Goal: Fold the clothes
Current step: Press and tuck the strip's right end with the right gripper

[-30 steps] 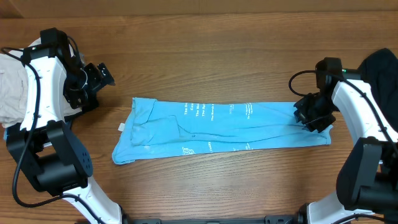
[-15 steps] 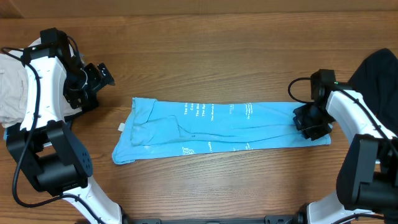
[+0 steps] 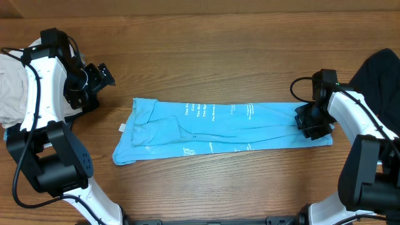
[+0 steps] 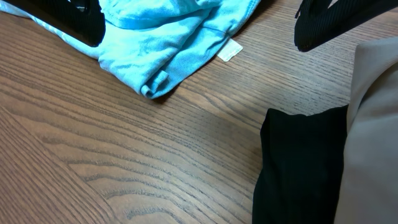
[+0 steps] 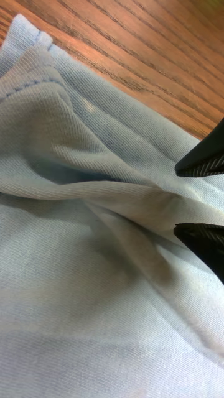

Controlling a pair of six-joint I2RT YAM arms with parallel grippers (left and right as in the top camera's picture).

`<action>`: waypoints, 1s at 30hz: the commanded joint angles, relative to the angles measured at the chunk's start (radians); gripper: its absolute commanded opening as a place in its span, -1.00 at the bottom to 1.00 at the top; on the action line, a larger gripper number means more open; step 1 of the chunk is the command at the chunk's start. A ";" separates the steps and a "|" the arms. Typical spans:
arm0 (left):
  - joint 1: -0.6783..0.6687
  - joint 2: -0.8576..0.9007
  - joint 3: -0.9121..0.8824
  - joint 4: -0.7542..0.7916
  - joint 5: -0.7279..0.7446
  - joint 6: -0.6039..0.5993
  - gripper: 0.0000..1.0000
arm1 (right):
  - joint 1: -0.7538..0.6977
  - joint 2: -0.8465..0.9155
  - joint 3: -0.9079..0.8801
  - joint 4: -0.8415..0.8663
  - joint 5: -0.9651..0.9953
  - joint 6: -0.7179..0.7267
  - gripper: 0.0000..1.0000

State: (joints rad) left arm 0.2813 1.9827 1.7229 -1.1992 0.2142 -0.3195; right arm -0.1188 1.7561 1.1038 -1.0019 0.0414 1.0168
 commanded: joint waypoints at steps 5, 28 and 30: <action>0.000 0.009 0.003 0.001 0.012 0.001 1.00 | 0.000 -0.005 -0.063 0.057 0.003 0.012 -0.50; 0.000 0.009 0.003 0.000 0.012 0.002 1.00 | 0.000 -0.031 -0.050 0.056 0.037 0.005 -0.92; 0.000 0.009 0.003 0.001 0.012 0.002 1.00 | 0.000 -0.079 -0.040 0.003 0.037 0.005 -0.92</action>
State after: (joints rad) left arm 0.2813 1.9827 1.7229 -1.1992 0.2142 -0.3195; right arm -0.1184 1.7458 1.0439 -0.9783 0.0601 1.0195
